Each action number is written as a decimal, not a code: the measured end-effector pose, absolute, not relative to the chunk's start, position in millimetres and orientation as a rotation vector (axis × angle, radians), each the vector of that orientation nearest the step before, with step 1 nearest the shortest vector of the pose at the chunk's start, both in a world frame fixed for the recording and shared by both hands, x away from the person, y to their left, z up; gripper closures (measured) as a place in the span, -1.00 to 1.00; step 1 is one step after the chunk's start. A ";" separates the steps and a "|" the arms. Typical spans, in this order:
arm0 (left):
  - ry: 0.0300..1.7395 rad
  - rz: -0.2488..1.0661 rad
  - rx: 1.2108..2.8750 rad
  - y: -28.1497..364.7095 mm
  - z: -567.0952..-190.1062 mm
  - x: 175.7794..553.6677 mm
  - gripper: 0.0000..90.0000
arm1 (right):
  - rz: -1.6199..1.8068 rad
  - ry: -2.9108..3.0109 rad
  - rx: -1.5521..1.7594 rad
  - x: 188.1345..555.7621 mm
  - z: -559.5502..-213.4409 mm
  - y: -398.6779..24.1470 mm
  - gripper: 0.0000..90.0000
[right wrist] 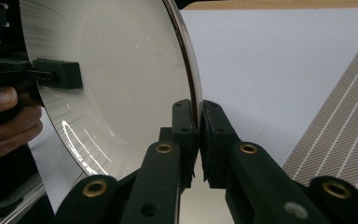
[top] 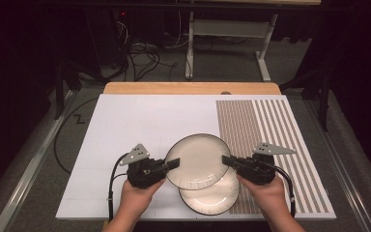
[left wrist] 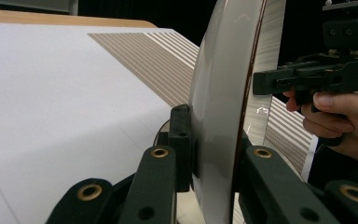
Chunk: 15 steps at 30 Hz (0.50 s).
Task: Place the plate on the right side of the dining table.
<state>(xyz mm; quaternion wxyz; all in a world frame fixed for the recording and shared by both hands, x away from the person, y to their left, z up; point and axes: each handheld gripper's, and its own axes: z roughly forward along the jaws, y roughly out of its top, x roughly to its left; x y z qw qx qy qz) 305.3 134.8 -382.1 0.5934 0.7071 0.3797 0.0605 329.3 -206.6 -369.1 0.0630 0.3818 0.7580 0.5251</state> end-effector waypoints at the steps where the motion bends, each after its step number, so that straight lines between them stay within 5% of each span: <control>1: 0.880 0.138 1.648 132.4 -380.6 307.5 0.77 | 1.584 2.285 1.149 330.1 -367.8 -208.5 0.95; 15: 0.847 0.091 1.684 88.2 -367.1 337.3 0.76 | 1.549 2.206 1.191 333.6 -356.8 -249.9 0.94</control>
